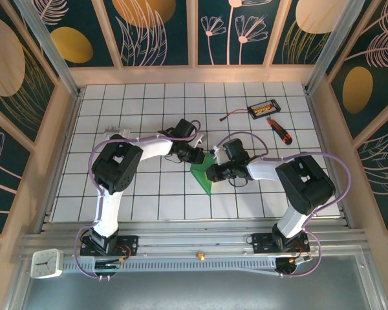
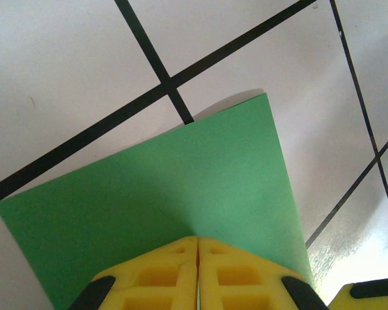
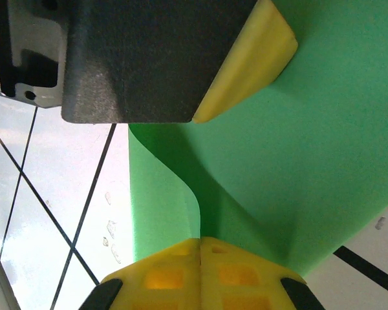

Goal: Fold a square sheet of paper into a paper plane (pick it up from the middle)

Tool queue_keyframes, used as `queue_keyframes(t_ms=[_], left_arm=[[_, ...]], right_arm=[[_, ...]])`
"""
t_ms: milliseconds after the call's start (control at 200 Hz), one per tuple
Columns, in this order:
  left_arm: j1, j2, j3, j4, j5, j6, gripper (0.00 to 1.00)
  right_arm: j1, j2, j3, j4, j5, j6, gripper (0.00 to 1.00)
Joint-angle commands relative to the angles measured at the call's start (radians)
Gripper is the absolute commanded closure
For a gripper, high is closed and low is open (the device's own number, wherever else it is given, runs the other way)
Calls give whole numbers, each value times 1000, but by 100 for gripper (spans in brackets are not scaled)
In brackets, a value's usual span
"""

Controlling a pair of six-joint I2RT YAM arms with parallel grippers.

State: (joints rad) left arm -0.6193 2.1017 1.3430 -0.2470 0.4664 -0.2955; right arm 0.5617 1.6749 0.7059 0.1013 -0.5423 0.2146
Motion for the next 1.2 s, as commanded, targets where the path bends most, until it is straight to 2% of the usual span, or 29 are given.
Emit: queue_keyframes(t_ms=[0,565,1196], left_arm=[[2,53,-3,-66,-59,19,91],[2,52,0,-67,-60,19,91],[3,49,-1,-70,-59,22,90]], right_arm=[[-9,12,5,-14,17,-19,95],[-9,26,9,-33,53,-30,97],[-8,46,44,-32,34,-28,97]])
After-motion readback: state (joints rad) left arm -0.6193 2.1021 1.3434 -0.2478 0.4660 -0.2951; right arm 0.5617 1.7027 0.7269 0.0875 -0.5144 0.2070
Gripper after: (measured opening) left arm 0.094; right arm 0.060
